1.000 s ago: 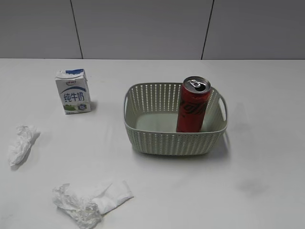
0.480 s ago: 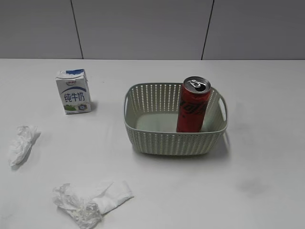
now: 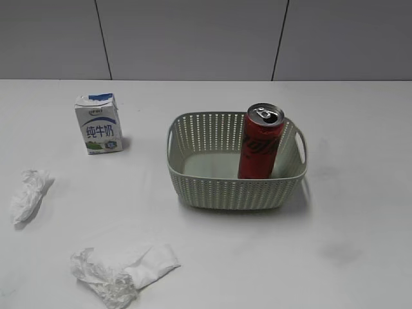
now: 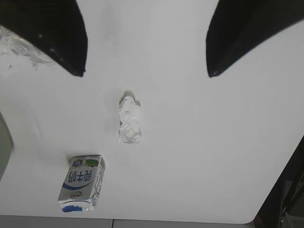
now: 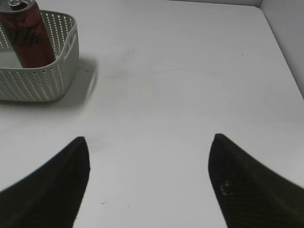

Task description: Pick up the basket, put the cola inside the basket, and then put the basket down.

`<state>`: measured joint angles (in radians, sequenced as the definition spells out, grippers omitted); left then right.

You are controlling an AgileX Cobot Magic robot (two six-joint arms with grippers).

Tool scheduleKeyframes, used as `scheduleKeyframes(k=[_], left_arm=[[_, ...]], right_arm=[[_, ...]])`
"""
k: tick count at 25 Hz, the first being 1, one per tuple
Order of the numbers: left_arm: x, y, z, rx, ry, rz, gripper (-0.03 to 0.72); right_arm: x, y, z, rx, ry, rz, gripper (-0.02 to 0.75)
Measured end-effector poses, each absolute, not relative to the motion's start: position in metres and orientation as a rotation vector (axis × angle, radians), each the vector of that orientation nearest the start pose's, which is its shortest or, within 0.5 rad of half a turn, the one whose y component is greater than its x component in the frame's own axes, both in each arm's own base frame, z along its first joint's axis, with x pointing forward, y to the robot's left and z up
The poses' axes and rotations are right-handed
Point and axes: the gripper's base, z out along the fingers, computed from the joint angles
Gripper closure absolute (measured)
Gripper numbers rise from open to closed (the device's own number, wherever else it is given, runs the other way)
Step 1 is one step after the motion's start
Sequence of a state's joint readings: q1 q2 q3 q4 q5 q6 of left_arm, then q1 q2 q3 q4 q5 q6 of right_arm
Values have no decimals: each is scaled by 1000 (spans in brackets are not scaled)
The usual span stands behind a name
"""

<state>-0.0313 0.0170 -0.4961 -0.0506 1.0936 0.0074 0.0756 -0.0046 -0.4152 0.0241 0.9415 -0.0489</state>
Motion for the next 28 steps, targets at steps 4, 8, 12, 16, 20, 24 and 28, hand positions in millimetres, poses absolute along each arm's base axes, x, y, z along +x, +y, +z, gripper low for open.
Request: scheduleKeyframes(k=[4, 8, 12, 16, 20, 24, 28], left_arm=[[-3, -4, 274, 42, 2097, -76, 101], [-3, -4, 274, 36, 2098, -80, 101], [-3, -4, 274, 36, 2098, -80, 101], [-3, -4, 274, 36, 2098, -80, 101], [-3, -4, 274, 36, 2098, -80, 101], [-3, -4, 274, 36, 2098, -80, 106], [-3, -4, 274, 36, 2098, -80, 132]], right_arm=[[8, 2, 263, -123, 2002, 46, 147], [8, 2, 263, -123, 2002, 46, 147], [8, 2, 263, -123, 2002, 46, 147], [8, 2, 263, -123, 2002, 46, 147], [8, 2, 263, -123, 2002, 46, 147], [8, 2, 263, -123, 2002, 46, 147], [8, 2, 263, -123, 2002, 46, 147]])
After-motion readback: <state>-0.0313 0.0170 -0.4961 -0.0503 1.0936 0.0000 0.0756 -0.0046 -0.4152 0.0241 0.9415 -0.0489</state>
